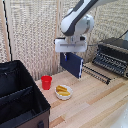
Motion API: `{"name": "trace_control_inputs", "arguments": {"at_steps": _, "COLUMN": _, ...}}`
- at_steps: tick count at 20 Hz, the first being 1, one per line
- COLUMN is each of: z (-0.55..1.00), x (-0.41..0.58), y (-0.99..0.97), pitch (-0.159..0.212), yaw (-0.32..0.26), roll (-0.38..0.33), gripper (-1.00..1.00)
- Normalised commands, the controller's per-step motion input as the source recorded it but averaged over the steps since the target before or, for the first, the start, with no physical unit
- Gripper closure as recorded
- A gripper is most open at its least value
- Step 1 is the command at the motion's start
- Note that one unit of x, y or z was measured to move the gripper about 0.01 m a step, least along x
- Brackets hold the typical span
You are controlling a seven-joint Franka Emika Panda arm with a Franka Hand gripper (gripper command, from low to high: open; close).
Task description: Please shift your gripper toward the book. Carefully hold the book with your gripper. Gently transport the book using your gripper to the caddy's front section. Safely let the book go into the caddy's front area.
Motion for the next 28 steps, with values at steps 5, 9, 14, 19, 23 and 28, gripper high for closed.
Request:
{"name": "trace_control_inputs", "arguments": {"at_steps": 5, "z": 0.7, "x": 0.099, "y": -0.08, "pitch": 0.164, "yaw": -0.147, "roll": 0.043, "gripper": 1.0}}
{"name": "trace_control_inputs", "arguments": {"at_steps": 9, "z": 0.46, "x": -0.106, "y": 0.0, "pitch": 0.045, "yaw": -0.249, "roll": 0.12, "gripper": 1.0}}
{"name": "trace_control_inputs", "arguments": {"at_steps": 14, "z": 0.49, "x": -0.082, "y": 0.02, "pitch": 0.007, "yaw": -0.259, "roll": 0.139, "gripper": 1.0}}
{"name": "trace_control_inputs", "arguments": {"at_steps": 19, "z": 0.58, "x": -0.084, "y": 0.15, "pitch": -0.002, "yaw": -0.227, "roll": 0.12, "gripper": 1.0}}
{"name": "trace_control_inputs", "arguments": {"at_steps": 23, "z": 0.48, "x": -0.076, "y": 0.36, "pitch": 0.006, "yaw": -0.149, "roll": 0.106, "gripper": 1.0}}
{"name": "trace_control_inputs", "arguments": {"at_steps": 28, "z": 0.35, "x": -0.041, "y": 0.52, "pitch": 0.024, "yaw": -0.12, "roll": 0.057, "gripper": 1.0}}
